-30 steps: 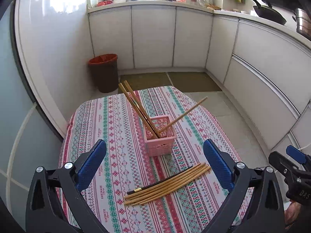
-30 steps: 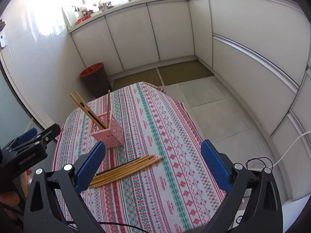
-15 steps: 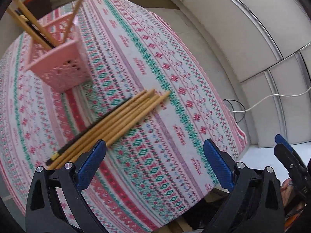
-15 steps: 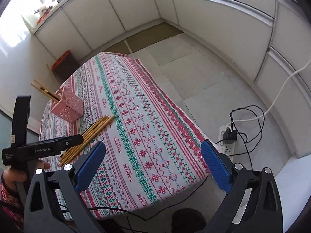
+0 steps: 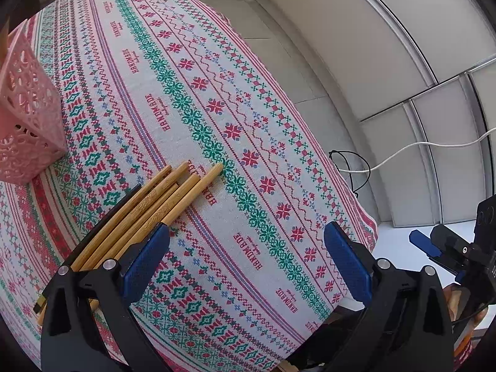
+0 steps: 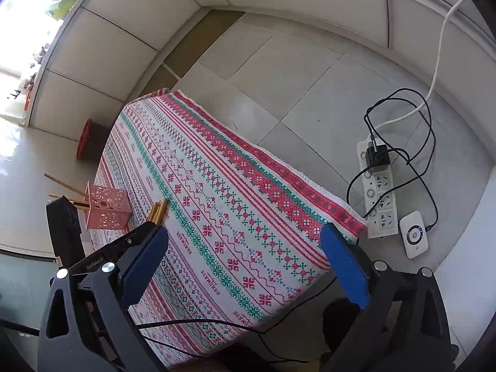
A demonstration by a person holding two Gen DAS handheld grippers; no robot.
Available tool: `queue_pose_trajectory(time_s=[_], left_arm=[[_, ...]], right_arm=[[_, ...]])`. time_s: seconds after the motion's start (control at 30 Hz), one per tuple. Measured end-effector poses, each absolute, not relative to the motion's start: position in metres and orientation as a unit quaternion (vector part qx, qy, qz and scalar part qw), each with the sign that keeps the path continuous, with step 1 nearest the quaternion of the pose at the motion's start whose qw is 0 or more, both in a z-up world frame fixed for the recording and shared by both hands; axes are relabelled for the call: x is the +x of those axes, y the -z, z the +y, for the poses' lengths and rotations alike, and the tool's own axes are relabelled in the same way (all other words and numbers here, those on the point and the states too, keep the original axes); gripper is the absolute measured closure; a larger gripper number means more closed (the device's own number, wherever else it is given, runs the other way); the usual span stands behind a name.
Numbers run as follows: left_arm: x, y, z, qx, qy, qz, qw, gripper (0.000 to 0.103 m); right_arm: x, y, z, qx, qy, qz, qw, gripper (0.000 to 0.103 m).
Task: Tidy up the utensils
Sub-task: 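Lower the left gripper onto the chopstick bundle and grasp a wooden chopstick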
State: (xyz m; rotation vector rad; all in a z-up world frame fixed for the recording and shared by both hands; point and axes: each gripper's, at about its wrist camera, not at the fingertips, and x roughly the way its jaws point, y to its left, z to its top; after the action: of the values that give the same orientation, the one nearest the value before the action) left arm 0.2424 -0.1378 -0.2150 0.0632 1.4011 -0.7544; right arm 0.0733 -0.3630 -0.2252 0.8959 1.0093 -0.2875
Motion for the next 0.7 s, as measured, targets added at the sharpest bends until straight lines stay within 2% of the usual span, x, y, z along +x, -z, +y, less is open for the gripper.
queue_pose_trajectory(time_s=[0.57,0.67,0.7], left_arm=[[0.263,0.233,-0.192,0.051,0.347,0.618,0.704,0.008],[0.264,0.233,-0.198,0.064,0.347,0.621,0.700,0.009],[0.264,0.232,-0.198,0.075,0.346,0.621,0.699,0.013]], right_arm=[[0.075,0.229,-0.368,0.399,0.144,0.471,0.774,0.007],[0.075,0.229,-0.369,0.399,0.147,0.470,0.773,0.007],[0.074,0.230,-0.370,0.401,0.149,0.470,0.772,0.007]])
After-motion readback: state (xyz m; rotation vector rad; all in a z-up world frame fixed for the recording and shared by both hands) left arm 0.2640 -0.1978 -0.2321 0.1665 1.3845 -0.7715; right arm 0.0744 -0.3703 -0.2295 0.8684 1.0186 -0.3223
